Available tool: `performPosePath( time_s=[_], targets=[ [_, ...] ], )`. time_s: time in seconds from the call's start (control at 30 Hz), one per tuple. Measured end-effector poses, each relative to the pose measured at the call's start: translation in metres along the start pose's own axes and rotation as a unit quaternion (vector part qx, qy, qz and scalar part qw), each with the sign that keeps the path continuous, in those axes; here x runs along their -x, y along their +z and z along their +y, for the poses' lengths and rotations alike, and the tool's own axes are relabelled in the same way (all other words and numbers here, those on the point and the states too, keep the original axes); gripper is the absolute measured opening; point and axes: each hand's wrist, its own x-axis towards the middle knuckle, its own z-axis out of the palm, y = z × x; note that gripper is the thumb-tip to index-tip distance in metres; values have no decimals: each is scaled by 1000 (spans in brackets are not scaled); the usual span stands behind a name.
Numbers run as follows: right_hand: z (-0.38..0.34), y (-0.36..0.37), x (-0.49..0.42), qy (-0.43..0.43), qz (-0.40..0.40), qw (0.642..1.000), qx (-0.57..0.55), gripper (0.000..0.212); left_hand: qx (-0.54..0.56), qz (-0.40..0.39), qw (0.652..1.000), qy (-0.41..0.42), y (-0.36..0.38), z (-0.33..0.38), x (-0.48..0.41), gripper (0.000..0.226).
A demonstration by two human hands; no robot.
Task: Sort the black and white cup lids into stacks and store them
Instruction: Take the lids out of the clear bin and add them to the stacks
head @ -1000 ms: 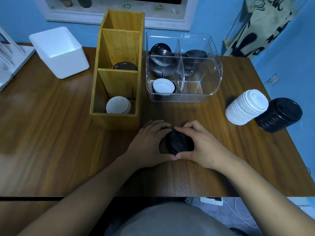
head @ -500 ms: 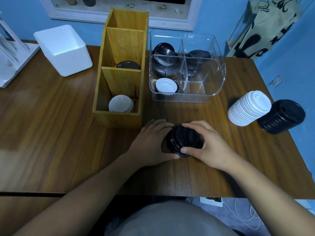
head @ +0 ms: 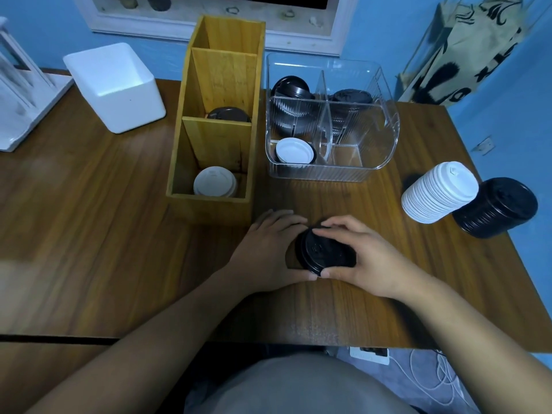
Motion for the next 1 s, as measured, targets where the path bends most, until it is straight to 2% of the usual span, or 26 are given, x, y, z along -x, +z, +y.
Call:
performPosePath(
  time_s=[0.37,0.73,0.93,1.0],
  targets=[
    [0,1,-4,-7,-33,996,78,73,-26,-13,999,22,1,-1,2,96],
    [13,11,0,-40,14,997,62,77,-57,-29,997,35,3,-5,0,92],
    [6,1,-9,-63,-19,994,85,81,6,-20,1000,4,0,-5,3,89],
    [2,-8,-15,-67,-31,994,83,74,35,-13,999,-8,-1,-6,4,88]
  ],
)
